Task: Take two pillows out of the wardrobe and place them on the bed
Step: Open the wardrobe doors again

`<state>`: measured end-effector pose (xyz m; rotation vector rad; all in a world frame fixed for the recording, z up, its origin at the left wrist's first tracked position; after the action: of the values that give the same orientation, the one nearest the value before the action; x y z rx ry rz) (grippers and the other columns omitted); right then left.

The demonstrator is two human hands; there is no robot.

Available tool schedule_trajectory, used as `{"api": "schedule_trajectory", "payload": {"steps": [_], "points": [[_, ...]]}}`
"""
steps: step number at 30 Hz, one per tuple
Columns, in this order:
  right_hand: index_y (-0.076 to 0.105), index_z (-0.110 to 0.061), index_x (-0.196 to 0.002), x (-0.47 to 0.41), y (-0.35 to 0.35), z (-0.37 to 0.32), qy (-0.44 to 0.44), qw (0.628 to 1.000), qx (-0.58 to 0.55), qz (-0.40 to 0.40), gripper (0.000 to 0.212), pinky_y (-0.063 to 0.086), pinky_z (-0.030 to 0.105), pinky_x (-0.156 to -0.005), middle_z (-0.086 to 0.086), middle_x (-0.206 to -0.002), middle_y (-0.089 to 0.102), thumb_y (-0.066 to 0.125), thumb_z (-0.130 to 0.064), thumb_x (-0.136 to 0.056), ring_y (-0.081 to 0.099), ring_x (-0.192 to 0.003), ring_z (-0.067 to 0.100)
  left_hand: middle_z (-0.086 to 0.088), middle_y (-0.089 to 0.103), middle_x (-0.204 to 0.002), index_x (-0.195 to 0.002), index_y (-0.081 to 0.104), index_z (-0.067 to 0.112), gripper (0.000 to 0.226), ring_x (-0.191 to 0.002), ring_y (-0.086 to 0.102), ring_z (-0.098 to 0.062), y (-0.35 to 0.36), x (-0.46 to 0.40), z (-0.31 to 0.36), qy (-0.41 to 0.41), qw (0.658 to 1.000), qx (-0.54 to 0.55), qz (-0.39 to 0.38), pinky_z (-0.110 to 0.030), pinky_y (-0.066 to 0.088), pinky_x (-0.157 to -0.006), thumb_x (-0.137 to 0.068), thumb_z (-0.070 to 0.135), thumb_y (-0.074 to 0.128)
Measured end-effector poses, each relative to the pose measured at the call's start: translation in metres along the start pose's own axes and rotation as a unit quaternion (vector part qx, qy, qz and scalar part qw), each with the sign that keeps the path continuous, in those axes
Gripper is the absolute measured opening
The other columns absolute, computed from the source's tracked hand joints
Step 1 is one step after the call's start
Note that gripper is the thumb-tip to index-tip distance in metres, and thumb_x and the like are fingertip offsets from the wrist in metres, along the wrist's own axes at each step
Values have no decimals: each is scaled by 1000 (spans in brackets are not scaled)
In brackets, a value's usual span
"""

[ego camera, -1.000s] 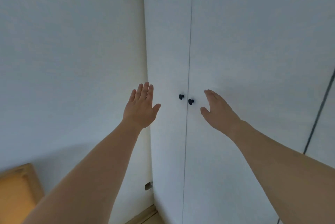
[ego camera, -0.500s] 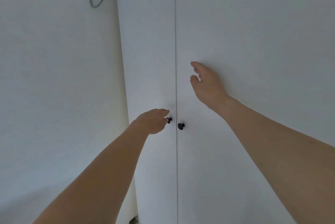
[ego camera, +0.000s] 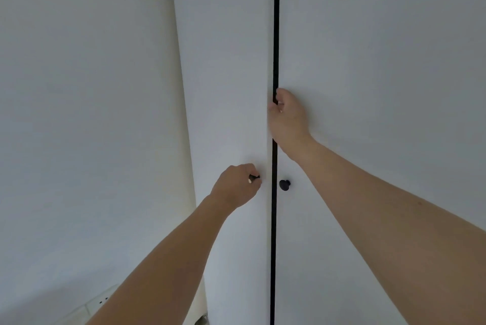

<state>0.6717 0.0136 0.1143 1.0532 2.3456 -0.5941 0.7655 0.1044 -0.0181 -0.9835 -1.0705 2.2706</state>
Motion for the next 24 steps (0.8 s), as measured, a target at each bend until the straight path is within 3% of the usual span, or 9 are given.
{"api": "schedule_trajectory", "payload": {"steps": [2, 4, 7, 10, 12, 15, 18, 21, 24], "points": [[38, -13, -144, 5, 10, -14, -9, 1000, 13, -7, 44, 44, 30, -99, 5, -135, 50, 42, -16, -100, 50, -119, 16, 8, 68, -96, -95, 61, 20, 25, -61, 56, -9, -15, 16, -6, -13, 1000, -13, 19, -21, 44, -59, -91, 44, 58], [31, -15, -149, 13, 21, -33, -35, 999, 22, -15, 48, 33, 33, -114, 3, -149, 39, 40, -18, -102, 38, -136, 17, 8, 65, -80, -86, 52, 23, 36, -61, 57, -10, -32, 34, -15, -38, 996, -67, 51, -22, 40, -55, -86, 59, 55], [42, -17, -145, 27, 53, -68, -100, 994, 0, -51, 42, 32, 28, -114, -2, -146, 46, 37, -19, -103, 41, -134, 13, 7, 61, -66, -74, 42, 24, 49, -60, 58, -13, -59, 57, -39, -87, 985, -110, 98, -27, 45, -56, -77, 72, 51], [48, -16, -140, 37, 87, -99, -158, 984, -43, -69, 39, 32, 9, -103, -10, -134, 54, 39, -13, -102, 47, -123, 3, 6, 59, -62, -74, 42, 20, 44, -60, 58, -18, -83, 77, -65, -108, 979, -118, 123, -29, 46, -59, -76, 63, 53], [44, -13, -143, 39, 108, -109, -163, 982, -60, -71, 42, 29, 6, -99, -8, -136, 53, 42, -13, -101, 47, -123, 4, 8, 55, -62, -79, 40, 21, 40, -60, 56, -19, -98, 92, -79, -105, 975, -124, 153, -28, 43, -57, -78, 58, 55], [36, -16, -148, 41, 144, -114, -174, 978, -67, -94, 47, 31, 17, -109, -3, -146, 47, 43, -17, -101, 46, -129, 8, 13, 58, -96, -109, 38, 24, 51, -77, 57, -14, -118, 116, -98, -81, 963, -105, 236, -27, 46, -61, -77, 55, 63], [32, -18, -149, 45, 175, -121, -216, 968, -70, -109, 49, 28, 27, -117, -3, -152, 39, 43, -22, -102, 40, -136, 9, -1, 46, -130, -129, 32, 20, 74, -103, 57, -21, -138, 136, -108, 3, 938, -110, 329, -28, 51, -60, -74, 46, 74], [23, -12, -152, 52, 205, -131, -314, 943, 27, -106, 53, 14, 23, -119, 1, -159, 25, 38, -26, -103, 22, -146, 12, -10, 32, -141, -140, 32, 17, 77, -118, 47, -23, -156, 152, -123, 66, 913, -108, 387, -32, 52, -87, -79, 39, 73], [14, -11, -153, 54, 235, -133, -378, 914, 94, -111, 56, 17, 36, -121, 6, -161, 16, 30, -32, -104, 14, -148, 17, -12, 36, -143, -148, 30, 12, 71, -119, 48, -28, -158, 154, -134, 98, 909, -162, 372, -42, 46, -100, -89, 25, 67]]}}
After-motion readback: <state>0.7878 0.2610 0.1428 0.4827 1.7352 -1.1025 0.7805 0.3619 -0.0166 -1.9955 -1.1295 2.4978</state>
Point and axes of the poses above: each hand's wrist, its own x-axis away from the middle knuckle, its own y-axis out of the palm, z = x × y, the point moved 9 cm from there along -x, towards the middle knuckle
